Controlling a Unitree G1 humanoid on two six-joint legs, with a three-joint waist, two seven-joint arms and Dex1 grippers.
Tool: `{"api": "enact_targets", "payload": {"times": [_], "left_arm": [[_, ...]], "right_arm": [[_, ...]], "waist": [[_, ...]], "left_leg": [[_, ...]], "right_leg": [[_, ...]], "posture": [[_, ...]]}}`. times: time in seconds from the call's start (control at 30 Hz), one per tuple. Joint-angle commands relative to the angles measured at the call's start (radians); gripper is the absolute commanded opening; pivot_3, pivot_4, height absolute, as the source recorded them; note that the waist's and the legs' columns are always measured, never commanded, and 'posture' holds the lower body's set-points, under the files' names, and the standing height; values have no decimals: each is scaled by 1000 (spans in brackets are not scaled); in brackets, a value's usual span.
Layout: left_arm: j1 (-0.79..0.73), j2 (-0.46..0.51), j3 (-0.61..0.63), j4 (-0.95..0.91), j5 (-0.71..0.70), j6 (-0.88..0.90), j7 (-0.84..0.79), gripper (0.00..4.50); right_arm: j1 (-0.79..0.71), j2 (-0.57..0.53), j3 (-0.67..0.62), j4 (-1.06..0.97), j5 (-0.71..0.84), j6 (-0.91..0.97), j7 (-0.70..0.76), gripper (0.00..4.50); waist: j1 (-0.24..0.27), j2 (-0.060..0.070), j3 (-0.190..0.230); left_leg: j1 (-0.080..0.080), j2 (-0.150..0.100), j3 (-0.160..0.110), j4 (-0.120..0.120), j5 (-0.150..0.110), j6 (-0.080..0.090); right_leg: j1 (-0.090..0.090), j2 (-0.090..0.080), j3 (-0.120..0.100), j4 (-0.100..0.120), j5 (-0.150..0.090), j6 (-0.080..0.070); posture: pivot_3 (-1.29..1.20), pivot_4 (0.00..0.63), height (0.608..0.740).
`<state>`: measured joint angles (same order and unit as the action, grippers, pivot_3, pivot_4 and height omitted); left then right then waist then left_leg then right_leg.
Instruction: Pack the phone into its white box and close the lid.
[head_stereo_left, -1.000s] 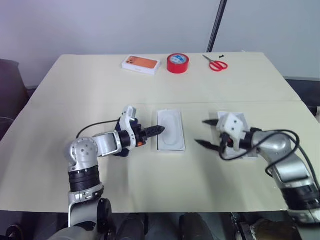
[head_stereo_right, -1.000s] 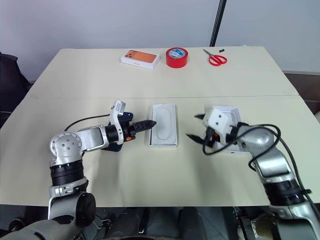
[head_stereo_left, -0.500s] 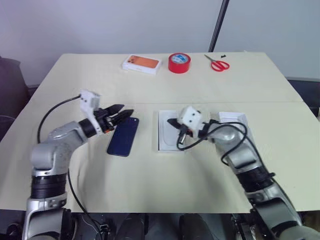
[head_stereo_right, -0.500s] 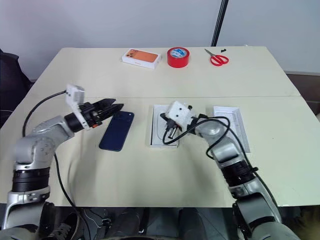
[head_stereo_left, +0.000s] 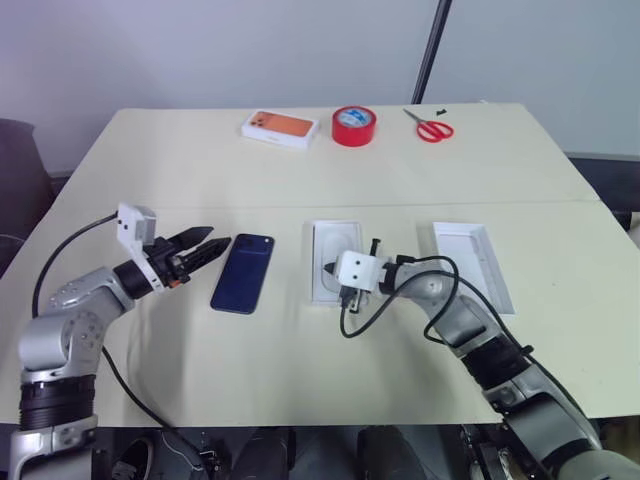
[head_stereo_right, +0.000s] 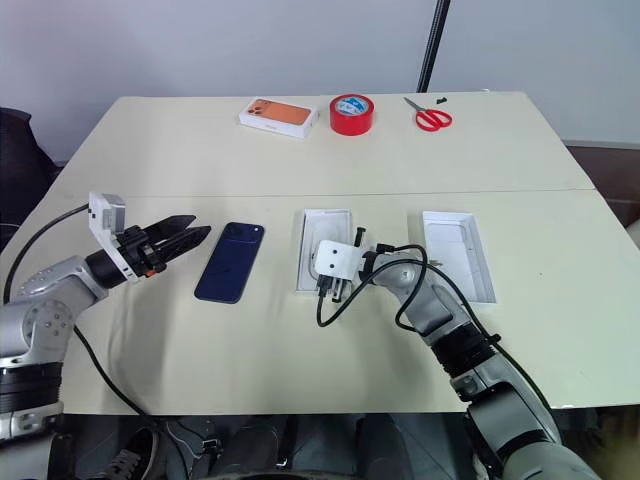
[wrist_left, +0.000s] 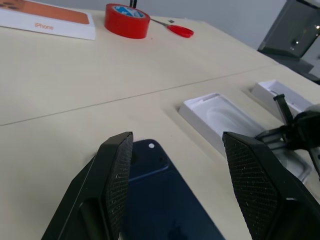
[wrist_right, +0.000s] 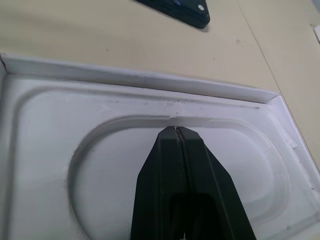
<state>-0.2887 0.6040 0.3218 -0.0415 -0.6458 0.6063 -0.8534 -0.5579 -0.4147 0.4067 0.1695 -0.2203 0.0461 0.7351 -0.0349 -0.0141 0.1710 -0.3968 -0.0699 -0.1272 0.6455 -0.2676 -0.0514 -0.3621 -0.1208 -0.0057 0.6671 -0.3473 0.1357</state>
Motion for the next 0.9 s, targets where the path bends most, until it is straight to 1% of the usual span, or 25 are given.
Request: {"api": "enact_targets", "payload": {"times": [0.03, 0.1, 0.17, 0.27, 0.33, 0.4, 0.5, 0.57, 0.77, 0.9], "left_arm": [[-5, -4, -5, -42, -13, -6, 13, 3036], [-7, -5, -9, -42, -15, -2, 17, 3036], [-11, -8, -15, -40, -10, -8, 21, 3036], [-16, -8, -21, -37, -6, -12, 28, 3036], [-23, -7, -23, -27, -3, -16, 32, 3036], [-31, -8, -26, -16, 0, -13, 37, 3036], [-35, -4, -48, -10, 18, -7, 43, 3036], [-35, -4, -61, -15, 24, -4, 42, 3036], [-32, -6, -60, -24, 14, 5, 57, 3036], [-26, 2, -46, -29, 5, 27, 69, 3036]], "right_arm": [[-14, 40, -32, 35, 37, 4, -10, 11], [-19, 44, -41, 52, 34, -6, -10, 11], [-13, 64, -68, 45, 75, 12, -2, 11], [2, 54, -47, 12, 70, -14, 31, 11], [11, 62, -41, -23, 89, 10, 61, 11], [-2, 56, -9, -32, 53, 7, 77, 11], [-48, 12, 81, 12, -84, -5, 96, 11], [-92, 21, 98, 40, -117, 42, 98, 11], [-148, 41, 132, 75, -163, 20, 107, 11], [-129, 63, 95, 60, -123, 31, 110, 11]], "waist": [[-11, 0, 0], [-13, 0, 0], [-12, 0, 0], [-10, 0, 0], [-9, 0, 0], [-10, 0, 0], [-11, 1, 0], [-11, 1, 0], [-12, 0, 0], [-14, 0, 0]], "left_leg": [[0, 0, 0, 0, 0, 0], [0, 0, 0, 0, 0, 0], [0, 0, 0, 0, 0, 0], [0, 1, 0, 0, 0, -1], [0, 1, 0, 0, 0, -1], [0, 1, 0, 0, 0, -1], [0, 0, 0, 0, 0, -1], [0, 0, 0, 0, 0, -1], [1, 0, 0, 0, 0, -1], [1, 0, 0, 0, 1, -1]], "right_leg": [[0, 0, 0, 0, 0, 0], [0, 0, 0, 1, 0, 0], [0, 0, 0, 1, 0, 0], [0, 0, 0, 1, 0, 0], [0, 0, 0, 0, 0, 0], [0, 0, 0, 0, 0, 0], [-1, 0, 0, 1, 0, 0], [-1, 0, 0, 1, 0, 0], [-1, 1, 1, 1, 0, 0], [-1, 1, 1, 2, 0, 0]], "posture": [[0, 150, 740], [0, 150, 740], [0, 150, 740], [0, 150, 740], [0, 150, 740], [0, 150, 740], [0, 150, 740], [0, 150, 740], [0, 150, 740], [0, 150, 740]]}}
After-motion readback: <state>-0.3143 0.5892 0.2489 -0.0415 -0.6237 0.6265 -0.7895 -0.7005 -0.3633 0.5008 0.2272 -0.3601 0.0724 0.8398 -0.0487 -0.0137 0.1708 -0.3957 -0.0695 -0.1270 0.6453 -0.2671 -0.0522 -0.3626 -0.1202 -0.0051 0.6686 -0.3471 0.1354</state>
